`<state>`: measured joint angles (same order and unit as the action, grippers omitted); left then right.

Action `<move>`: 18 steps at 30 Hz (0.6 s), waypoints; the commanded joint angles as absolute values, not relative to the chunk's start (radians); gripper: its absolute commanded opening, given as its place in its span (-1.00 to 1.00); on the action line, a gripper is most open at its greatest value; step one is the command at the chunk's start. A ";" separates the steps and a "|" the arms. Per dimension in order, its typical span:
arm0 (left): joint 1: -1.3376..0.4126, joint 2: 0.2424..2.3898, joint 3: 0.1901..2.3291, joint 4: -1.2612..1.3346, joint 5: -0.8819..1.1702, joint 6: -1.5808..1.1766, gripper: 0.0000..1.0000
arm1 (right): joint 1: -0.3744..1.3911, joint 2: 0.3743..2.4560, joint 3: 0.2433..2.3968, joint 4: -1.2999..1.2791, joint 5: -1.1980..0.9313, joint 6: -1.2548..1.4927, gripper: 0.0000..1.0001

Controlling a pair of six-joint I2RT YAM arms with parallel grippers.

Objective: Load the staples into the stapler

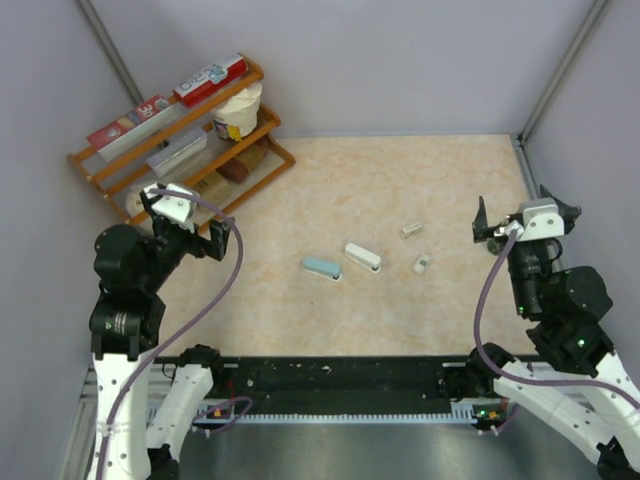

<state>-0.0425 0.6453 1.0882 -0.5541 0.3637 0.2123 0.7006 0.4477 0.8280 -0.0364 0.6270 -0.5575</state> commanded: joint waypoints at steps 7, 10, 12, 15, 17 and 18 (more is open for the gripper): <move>-0.040 0.623 1.215 -0.516 0.406 0.167 0.97 | 0.692 0.407 0.976 -0.176 0.434 -0.442 0.98; -0.026 0.618 1.189 -0.494 0.407 0.158 0.97 | 0.692 0.388 0.936 -0.138 0.408 -0.393 0.98; -0.014 0.620 1.181 -0.485 0.402 0.147 0.98 | 0.692 0.377 0.898 -0.083 0.414 -0.387 0.98; -0.008 0.607 1.164 -0.476 0.425 0.141 0.98 | 0.690 0.353 0.818 0.018 0.426 -0.388 0.98; 0.031 0.615 1.175 -0.482 0.454 0.141 0.98 | 0.686 0.344 0.781 0.060 0.428 -0.380 0.98; 0.038 0.620 1.180 -0.482 0.465 0.140 0.97 | 0.686 0.339 0.766 0.072 0.422 -0.380 0.98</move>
